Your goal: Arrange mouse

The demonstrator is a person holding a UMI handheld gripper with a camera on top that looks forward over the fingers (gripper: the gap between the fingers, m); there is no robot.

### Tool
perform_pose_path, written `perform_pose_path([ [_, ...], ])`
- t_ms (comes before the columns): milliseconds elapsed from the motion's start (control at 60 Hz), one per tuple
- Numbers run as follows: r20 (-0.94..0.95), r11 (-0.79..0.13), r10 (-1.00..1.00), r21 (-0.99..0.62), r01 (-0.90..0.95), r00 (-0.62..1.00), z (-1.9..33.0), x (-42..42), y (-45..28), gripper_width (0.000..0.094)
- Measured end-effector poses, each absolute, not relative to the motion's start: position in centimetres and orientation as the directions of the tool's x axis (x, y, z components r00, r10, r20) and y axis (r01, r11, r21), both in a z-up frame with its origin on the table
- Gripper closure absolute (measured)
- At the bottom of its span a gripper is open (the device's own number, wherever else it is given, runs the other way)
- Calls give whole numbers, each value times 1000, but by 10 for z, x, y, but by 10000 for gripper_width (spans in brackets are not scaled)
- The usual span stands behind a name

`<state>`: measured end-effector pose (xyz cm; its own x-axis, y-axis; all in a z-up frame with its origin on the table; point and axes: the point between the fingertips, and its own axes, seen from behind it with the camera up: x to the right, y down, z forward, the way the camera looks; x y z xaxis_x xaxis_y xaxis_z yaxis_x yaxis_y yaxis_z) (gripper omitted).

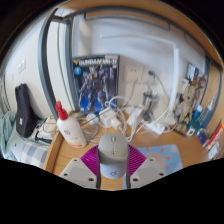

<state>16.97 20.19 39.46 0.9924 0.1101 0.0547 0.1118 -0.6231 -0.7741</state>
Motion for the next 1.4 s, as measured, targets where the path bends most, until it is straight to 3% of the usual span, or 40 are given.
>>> perform_pose_path([
  [167, 164, -518, 92, -834, 188, 982, 486, 247, 196, 600],
  [300, 193, -483, 20, -857, 179, 981, 512, 316, 200, 601],
  [433, 202, -544, -21, -824, 158, 979, 468, 359, 209, 602],
  [450, 198, -553, -22, -819, 153, 980, 448, 353, 224, 603],
  [633, 132, -649, 2, -754, 102, 991, 352, 356, 221, 602],
  [867, 111, -736, 49, -668, 111, 993, 278, 352, 200, 578],
  [1000, 94, -718, 36, -690, 91, 995, 279, 351, 203, 564],
  [1067, 88, -719, 45, -689, 94, 995, 279, 351, 202, 487],
  [1217, 49, -747, 31, -662, 56, 998, 276, 352, 201, 426],
  [1267, 64, -756, 33, -651, 66, 997, 276, 355, 202, 349],
  [1333, 89, -770, 57, -631, 101, 994, 281, 355, 199, 166],
  [1400, 80, -765, 79, -634, 112, 994, 294, 352, 197, 141],
])
